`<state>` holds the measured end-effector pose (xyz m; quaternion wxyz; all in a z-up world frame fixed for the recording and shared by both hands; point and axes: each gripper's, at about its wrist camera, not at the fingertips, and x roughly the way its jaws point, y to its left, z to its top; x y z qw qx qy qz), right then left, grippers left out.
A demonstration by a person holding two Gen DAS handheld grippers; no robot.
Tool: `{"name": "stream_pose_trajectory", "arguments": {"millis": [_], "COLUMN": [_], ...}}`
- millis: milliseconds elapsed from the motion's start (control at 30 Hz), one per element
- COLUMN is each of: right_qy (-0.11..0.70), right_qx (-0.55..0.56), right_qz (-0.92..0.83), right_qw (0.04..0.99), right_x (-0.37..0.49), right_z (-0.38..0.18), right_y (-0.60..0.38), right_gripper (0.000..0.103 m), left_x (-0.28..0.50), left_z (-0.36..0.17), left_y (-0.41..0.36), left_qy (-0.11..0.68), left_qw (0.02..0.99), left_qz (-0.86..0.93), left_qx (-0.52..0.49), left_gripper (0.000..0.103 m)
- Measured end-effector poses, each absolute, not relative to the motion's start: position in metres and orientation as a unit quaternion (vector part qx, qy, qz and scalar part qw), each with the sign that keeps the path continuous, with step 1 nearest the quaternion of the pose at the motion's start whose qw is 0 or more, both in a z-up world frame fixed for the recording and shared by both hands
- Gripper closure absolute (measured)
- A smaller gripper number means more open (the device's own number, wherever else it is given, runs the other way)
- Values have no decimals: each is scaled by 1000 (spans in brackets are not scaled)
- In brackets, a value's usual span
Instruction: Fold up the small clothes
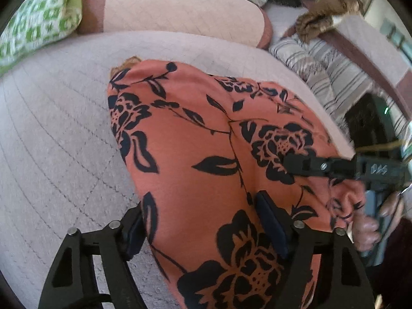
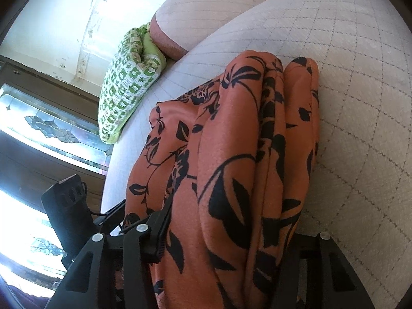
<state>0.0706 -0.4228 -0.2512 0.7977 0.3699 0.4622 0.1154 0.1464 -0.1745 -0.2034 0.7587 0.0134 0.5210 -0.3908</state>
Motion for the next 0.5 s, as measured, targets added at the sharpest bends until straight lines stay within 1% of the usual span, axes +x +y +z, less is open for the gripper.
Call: {"name": "stream_pose_trajectory", "arguments": {"millis": [33, 100, 167, 300, 500], "right_qy": [462, 461, 457, 445, 430], "right_qx": [373, 384, 384, 375, 346], "right_qz": [113, 110, 104, 101, 106], "right_qw": [796, 793, 796, 807, 828], "right_x": [71, 71, 71, 68, 66], "right_z": [-253, -252, -250, -237, -213], "right_y": [-423, -423, -421, -414, -393], "right_gripper": [49, 49, 50, 51, 54], "left_x": [149, 152, 151, 139, 137], "left_z": [-204, -201, -196, -187, -169], "left_y": [-172, -164, -161, -163, -143], "left_qy": [524, 523, 512, 482, 457], "left_qw": [756, 757, 763, 779, 795], "left_qz": [-392, -391, -393, -401, -398], "left_qx": [3, -22, -32, -6, -21], "left_gripper": [31, 48, 56, 62, 63]}}
